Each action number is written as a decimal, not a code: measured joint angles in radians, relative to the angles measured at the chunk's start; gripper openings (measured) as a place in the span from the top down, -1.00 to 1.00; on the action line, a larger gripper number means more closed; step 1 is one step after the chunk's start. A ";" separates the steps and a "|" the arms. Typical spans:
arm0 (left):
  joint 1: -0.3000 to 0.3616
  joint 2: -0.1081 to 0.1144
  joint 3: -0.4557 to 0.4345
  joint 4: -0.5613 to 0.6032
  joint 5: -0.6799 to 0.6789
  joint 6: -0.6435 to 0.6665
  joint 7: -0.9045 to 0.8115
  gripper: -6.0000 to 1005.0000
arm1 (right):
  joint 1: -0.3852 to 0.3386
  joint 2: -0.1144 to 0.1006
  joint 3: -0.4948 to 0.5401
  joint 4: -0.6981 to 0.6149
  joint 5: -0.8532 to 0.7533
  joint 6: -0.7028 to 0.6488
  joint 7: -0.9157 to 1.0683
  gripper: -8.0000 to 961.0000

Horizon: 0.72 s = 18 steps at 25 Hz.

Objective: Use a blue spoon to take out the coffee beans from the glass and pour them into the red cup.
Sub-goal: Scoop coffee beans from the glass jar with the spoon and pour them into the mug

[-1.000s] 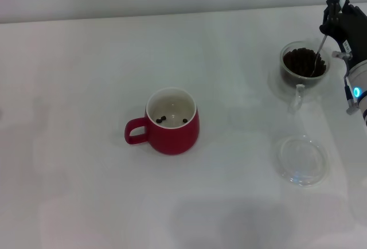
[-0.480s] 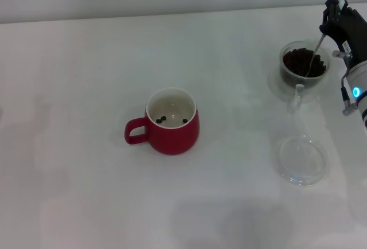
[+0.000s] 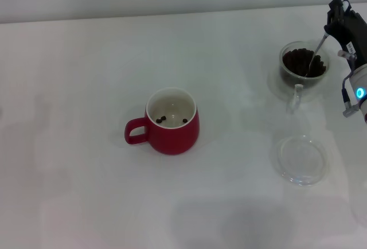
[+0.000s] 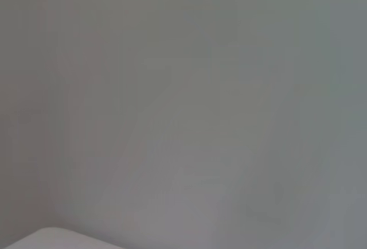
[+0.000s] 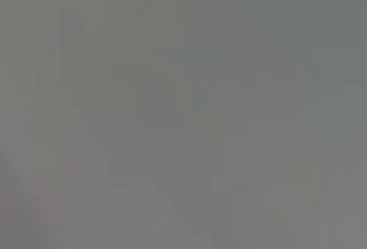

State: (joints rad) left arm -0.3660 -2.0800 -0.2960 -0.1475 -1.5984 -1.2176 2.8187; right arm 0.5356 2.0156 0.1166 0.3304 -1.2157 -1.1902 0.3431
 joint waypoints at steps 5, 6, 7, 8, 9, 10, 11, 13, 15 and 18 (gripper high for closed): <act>-0.001 0.000 0.000 0.002 0.000 0.000 0.002 -0.75 | -0.002 0.000 0.000 -0.007 0.002 -0.001 0.056 0.67; -0.001 0.000 0.000 0.002 0.000 0.000 0.002 -0.75 | -0.006 -0.001 0.000 -0.009 0.002 -0.004 0.075 0.67; -0.001 0.000 0.000 0.002 0.000 0.000 0.002 -0.75 | -0.007 -0.001 0.000 -0.009 0.002 -0.005 0.079 0.67; -0.001 0.000 0.000 0.002 0.000 -0.001 0.002 -0.75 | -0.007 -0.001 0.000 -0.009 0.002 -0.005 0.079 0.67; -0.001 0.000 0.000 0.002 0.000 -0.001 0.002 -0.75 | -0.009 -0.001 0.002 -0.009 0.002 -0.006 0.084 0.67; -0.001 0.000 0.000 0.002 0.000 -0.002 0.002 -0.75 | -0.011 -0.002 0.005 -0.009 0.002 -0.006 0.090 0.67; -0.001 0.000 0.000 0.002 0.000 -0.002 0.002 -0.75 | -0.013 -0.002 0.008 -0.012 0.002 -0.006 0.098 0.67; -0.003 0.000 0.000 0.002 0.000 -0.002 0.002 -0.75 | -0.016 -0.003 0.011 -0.019 0.001 -0.005 0.123 0.67; -0.004 0.001 0.000 0.005 0.000 -0.003 0.002 -0.75 | -0.018 -0.003 0.011 -0.028 -0.003 -0.004 0.153 0.67; -0.008 0.001 0.000 0.011 0.000 -0.003 0.001 -0.75 | -0.022 -0.003 0.012 -0.033 -0.004 -0.002 0.175 0.67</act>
State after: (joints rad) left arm -0.3742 -2.0790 -0.2960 -0.1363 -1.5985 -1.2211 2.8198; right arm 0.5137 2.0126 0.1282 0.2974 -1.2199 -1.1917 0.5180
